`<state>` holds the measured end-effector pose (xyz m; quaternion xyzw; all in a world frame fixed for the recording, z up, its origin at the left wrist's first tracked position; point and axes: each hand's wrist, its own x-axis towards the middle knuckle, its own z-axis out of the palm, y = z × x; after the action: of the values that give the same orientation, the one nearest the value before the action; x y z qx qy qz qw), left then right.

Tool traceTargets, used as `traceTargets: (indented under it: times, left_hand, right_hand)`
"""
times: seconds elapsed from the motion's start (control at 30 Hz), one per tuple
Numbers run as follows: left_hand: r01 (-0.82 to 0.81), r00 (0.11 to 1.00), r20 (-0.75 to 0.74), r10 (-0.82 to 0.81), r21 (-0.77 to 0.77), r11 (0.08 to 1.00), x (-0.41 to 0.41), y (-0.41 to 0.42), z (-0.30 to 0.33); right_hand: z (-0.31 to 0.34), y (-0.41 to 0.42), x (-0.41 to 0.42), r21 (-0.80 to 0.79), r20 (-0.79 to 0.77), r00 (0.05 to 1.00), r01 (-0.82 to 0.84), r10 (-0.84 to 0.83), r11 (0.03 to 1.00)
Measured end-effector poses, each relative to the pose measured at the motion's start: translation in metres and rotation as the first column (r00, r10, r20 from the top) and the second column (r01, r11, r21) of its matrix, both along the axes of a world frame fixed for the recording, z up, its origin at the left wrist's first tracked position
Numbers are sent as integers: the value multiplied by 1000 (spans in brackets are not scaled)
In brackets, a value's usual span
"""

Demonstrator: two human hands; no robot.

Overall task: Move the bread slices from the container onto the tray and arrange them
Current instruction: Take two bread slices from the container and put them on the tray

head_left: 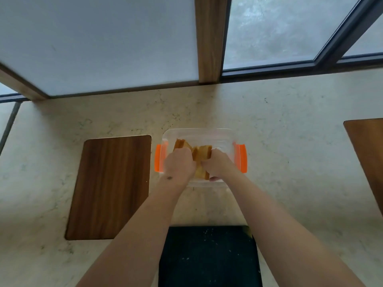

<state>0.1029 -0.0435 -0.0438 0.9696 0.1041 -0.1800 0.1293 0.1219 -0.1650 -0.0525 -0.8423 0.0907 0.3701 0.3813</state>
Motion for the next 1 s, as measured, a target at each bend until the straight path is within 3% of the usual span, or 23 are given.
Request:
traceTargets:
  times: [0.1, 0.23, 0.33, 0.43, 0.53, 0.6, 0.7, 0.8, 0.87, 1.0]
  left_hand:
    - [0, 999, 32, 1, -33, 999, -3, -1, 2]
    - [-18, 977, 208, 34, -75, 997, -11, -4, 29]
    - [-27, 934, 349, 77, -148, 989, -30, -8, 65]
    - [24, 918, 371, 141, -407, 913, -67, -7, 99]
    - [-76, 928, 210, 308, -703, 707, -123, 1, 117]
    - [-218, 923, 13, 385, -806, 550, -166, 10, 107]
    - [-466, 849, -293, 440, -807, 362, -228, 24, 69]
    - [-695, 661, -567, 492, -709, 117, -284, 29, 27]
    - [-761, 567, -617, 546, -645, 60, -315, 29, 4]
    - [-779, 497, -603, 624, -627, 13, -347, 35, -19]
  right_hand:
    - [8, 0, -7, -54, 106, 992, -59, 65, 997]
    - [30, -10, -15, -61, 192, 980, -47, 58, 997]
    - [59, -26, -30, 26, 298, 955, -19, 10, 999]
    - [90, -50, -65, 236, 387, 917, 3, -97, 972]
    - [102, -84, -114, 495, 298, 930, 40, -213, 868]
    - [89, -108, -152, 593, 123, 962, 125, -242, 796]
    - [51, -135, -211, 554, -110, 958, 280, -264, 784]
    - [16, -143, -266, 458, -267, 894, 447, -361, 769]
    - [0, -138, -292, 384, -324, 854, 511, -407, 769]
    - [-12, -123, -316, 320, -380, 845, 502, -377, 803]
